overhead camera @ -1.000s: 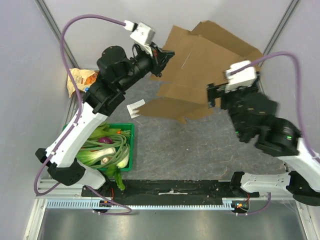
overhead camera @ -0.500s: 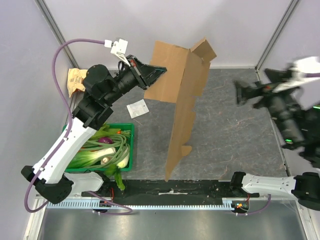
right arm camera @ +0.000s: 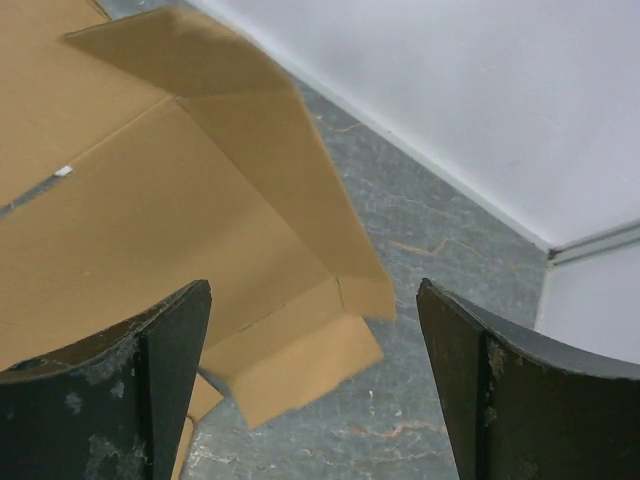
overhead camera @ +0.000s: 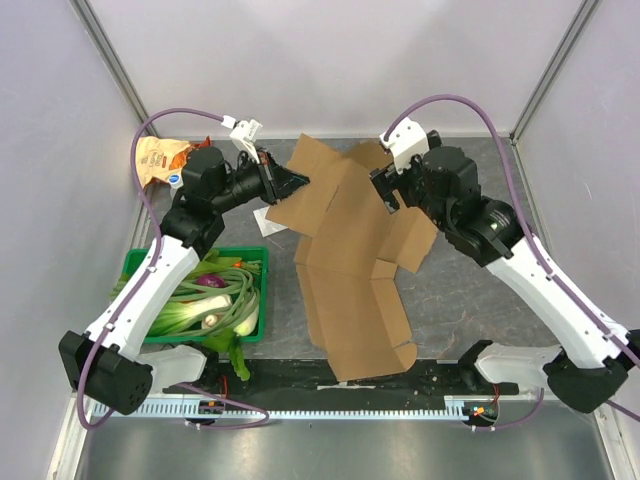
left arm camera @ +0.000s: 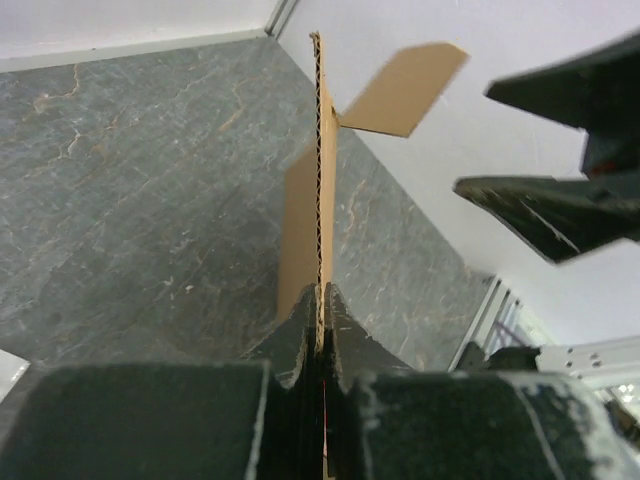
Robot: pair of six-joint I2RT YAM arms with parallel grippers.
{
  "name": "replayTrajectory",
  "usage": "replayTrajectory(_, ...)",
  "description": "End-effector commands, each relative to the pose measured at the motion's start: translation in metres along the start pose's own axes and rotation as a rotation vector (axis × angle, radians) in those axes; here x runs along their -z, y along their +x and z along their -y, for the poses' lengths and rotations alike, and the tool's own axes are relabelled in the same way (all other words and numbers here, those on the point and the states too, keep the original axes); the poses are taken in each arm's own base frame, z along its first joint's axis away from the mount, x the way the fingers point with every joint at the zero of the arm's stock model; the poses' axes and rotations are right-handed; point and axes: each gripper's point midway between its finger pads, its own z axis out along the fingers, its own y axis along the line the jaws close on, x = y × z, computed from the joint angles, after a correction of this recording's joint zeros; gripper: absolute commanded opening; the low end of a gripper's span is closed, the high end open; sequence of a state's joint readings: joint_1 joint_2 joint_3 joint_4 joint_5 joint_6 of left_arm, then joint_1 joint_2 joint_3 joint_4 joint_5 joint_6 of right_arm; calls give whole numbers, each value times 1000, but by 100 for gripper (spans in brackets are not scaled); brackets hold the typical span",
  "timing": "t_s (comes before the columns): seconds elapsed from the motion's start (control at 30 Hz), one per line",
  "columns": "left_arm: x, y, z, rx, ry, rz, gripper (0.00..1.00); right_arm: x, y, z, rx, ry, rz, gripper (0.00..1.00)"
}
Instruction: Fold the paper box
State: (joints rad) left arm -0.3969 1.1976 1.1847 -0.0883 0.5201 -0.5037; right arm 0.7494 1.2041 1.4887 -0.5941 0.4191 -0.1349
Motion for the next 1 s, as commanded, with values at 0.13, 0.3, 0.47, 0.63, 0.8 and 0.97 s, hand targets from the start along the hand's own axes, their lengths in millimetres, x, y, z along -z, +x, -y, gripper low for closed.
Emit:
replayTrajectory(0.13,7,4,10,-340,140,-29,2,-50,18,21,1,-396,186,91)
replayTrajectory(0.3,6,-1,9,-380,156,-26,2,-54,32,19,-81,-631,272,84)
replayTrajectory(0.47,1,0,3,-359,174,-35,2,-64,46,7,-128,-722,246,75)
replayTrajectory(0.63,-2,-3,2,-355,193,-34,2,-58,40,12,-112,-690,260,76)
replayTrajectory(0.8,-5,-1,0,-351,207,-54,2,-50,40,15,-110,-648,254,77)
replayTrajectory(0.97,-2,5,5,-380,259,-67,2,-62,45,15,-104,-657,240,67)
